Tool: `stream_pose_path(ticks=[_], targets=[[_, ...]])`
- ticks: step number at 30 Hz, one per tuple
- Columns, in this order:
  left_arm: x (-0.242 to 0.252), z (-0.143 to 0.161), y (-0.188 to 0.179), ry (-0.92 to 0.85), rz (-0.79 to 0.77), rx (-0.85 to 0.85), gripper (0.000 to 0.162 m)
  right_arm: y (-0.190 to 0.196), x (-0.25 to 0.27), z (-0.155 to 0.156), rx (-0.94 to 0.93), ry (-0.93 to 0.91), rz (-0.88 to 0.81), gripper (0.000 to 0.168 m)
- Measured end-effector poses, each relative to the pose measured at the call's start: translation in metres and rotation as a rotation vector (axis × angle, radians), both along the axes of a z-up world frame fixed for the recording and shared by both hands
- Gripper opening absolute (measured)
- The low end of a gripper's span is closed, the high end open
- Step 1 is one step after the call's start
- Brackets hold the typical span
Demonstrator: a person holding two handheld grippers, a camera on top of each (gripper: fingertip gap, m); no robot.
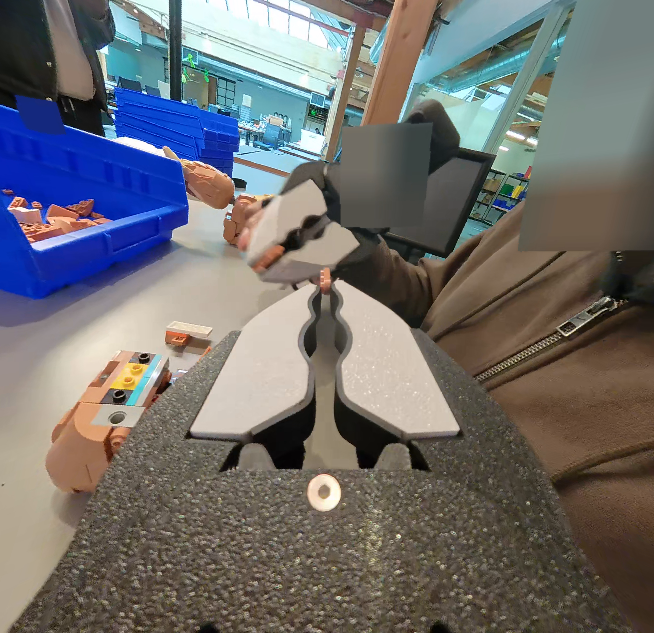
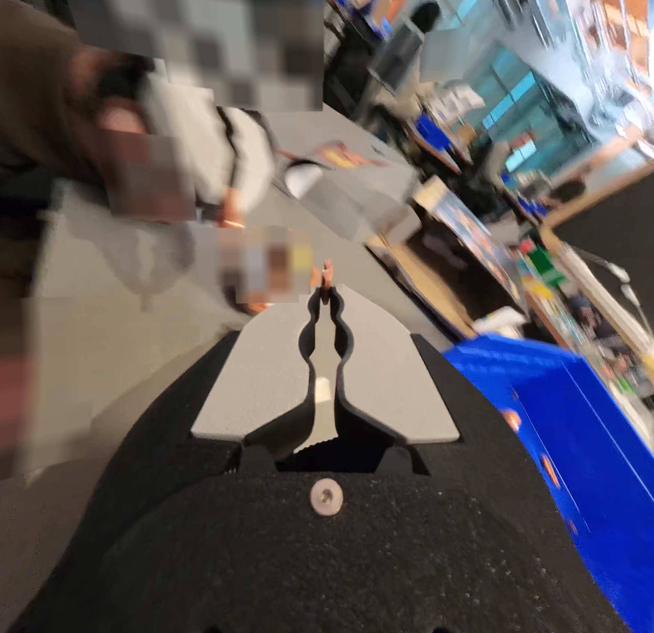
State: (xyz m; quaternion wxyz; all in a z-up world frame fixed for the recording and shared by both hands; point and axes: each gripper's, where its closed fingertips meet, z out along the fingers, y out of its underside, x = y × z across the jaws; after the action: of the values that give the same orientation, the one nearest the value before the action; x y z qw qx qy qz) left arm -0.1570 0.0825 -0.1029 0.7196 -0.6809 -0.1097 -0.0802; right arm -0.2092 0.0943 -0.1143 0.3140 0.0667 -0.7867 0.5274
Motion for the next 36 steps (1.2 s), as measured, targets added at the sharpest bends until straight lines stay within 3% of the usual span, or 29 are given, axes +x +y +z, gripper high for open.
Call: stream_pose_path(ticks=[6,11,15,20,23,27,30,36], targets=[[-0.001,0.001,0.003,0.011,0.016,-0.010,0.004,0.067,-0.141,0.019,0.033,-0.082,-0.596,0.006],[-0.004,0.000,0.001,0.008,0.037,-0.009,0.005,0.089,-0.170,0.007,-0.044,-0.246,-0.685,0.023],[-0.011,0.003,-0.001,-0.039,0.053,0.021,0.005,0.078,-0.135,0.018,-0.101,-0.149,-0.544,0.026],[-0.014,0.004,0.003,-0.183,0.044,0.063,0.004,0.014,-0.023,0.024,-0.017,0.217,-0.048,0.023],[-0.011,0.005,0.006,-0.223,0.027,0.068,0.005,-0.008,0.022,0.012,0.021,0.285,0.134,0.022],[-0.010,0.005,0.008,-0.244,0.032,0.060,0.004,-0.015,0.036,0.019,-0.023,0.295,0.190,0.018],[-0.010,0.006,0.007,-0.264,0.023,0.069,0.004,-0.017,0.031,0.017,0.013,0.330,0.166,0.009],[-0.022,0.007,0.004,-0.294,0.072,0.106,0.005,-0.017,0.016,0.018,0.024,0.325,0.119,0.007]])
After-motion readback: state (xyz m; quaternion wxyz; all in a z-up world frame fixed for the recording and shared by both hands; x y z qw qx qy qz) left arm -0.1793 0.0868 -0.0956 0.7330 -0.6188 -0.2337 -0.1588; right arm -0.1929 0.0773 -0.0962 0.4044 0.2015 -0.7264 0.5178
